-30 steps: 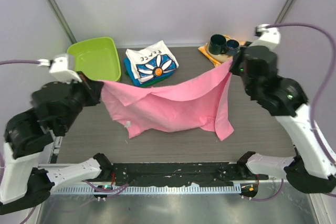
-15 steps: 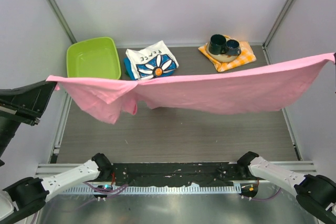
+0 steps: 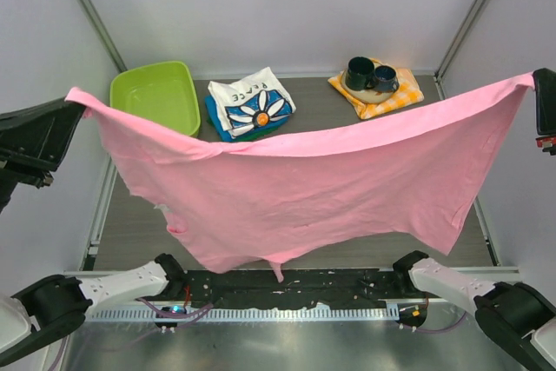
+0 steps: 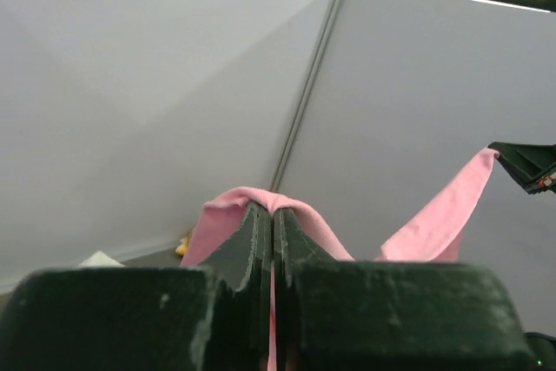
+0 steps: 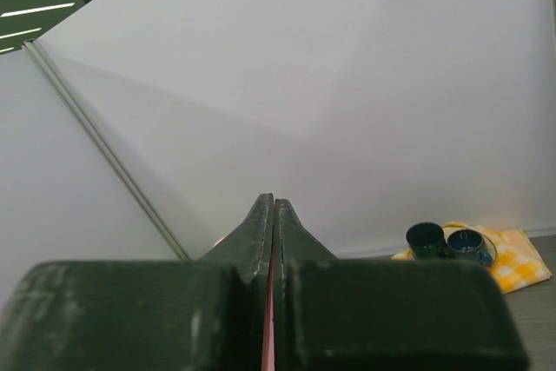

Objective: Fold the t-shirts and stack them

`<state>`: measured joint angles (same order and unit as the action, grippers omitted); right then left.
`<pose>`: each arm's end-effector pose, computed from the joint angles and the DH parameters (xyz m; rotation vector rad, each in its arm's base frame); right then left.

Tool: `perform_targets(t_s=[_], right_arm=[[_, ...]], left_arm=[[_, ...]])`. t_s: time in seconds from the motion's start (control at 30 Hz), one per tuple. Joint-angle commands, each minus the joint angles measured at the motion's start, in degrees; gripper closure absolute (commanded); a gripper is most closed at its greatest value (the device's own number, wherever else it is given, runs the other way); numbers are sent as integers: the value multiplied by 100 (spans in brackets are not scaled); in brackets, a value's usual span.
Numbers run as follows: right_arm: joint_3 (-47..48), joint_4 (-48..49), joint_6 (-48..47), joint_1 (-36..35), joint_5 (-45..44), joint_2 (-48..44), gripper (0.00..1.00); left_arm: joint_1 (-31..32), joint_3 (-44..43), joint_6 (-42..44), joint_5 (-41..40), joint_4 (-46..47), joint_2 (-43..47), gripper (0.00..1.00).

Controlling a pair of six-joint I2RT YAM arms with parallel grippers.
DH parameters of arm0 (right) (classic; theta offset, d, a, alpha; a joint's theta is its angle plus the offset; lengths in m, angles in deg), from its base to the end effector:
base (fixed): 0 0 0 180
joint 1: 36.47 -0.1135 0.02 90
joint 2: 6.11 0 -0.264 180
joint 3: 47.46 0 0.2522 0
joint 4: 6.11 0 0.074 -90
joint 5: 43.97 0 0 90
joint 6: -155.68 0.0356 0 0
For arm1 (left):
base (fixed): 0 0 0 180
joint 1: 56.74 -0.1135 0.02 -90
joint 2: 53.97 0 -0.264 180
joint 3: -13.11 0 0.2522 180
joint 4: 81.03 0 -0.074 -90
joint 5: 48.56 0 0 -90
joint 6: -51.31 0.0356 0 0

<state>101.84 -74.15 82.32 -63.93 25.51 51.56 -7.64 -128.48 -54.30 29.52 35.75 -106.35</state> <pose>-0.0209 -0.0249 0.6316 0.2093 1.1810 0.4691 -0.0205 0.0349 0.6225 0.1481 1.1621 -0.8875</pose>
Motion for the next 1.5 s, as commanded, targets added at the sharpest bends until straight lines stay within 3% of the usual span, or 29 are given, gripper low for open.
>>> perform_targets(t_s=[0.0, 0.1, 0.17, 0.27, 0.47, 0.6, 0.7, 0.83, 1.0, 1.47], right_arm=[[297, 269, -82, 74, 127, 262, 99], [113, 260, -91, 75, -179, 306, 99], [-553, 558, -109, 75, -347, 210, 99], [-1485, 840, -74, 74, -716, 61, 99], [-3620, 1393, 190, 74, -1367, -274, 99], [-4727, 1744, 252, 83, -1701, -212, 99], [-5282, 2069, 252, 74, -2061, -133, 99], [-5653, 2439, 199, 188, -2387, 200, 99], [-5776, 2913, 321, 583, -2335, 1016, 99], [-4968, 3652, 752, 1744, -1887, 3029, 99]], left_arm=[[-23, -672, 313, 121, 472, -536, 100], [-15, -412, 559, -248, 568, -703, 100], [20, -68, 708, -565, 717, -756, 100], [21, 976, 701, -785, 1111, -686, 100], [-23, 3911, 393, -1347, 2515, -151, 100], [-566, 5729, -81, -1155, 3265, -36, 100], [-1233, 6452, -485, -761, 3722, -97, 100], [-2079, 6622, -907, -215, 4040, -447, 100], [-2896, 6141, -996, 137, 4137, -1089, 100], [-3758, 3715, -847, 1008, 4347, -3945, 100]])
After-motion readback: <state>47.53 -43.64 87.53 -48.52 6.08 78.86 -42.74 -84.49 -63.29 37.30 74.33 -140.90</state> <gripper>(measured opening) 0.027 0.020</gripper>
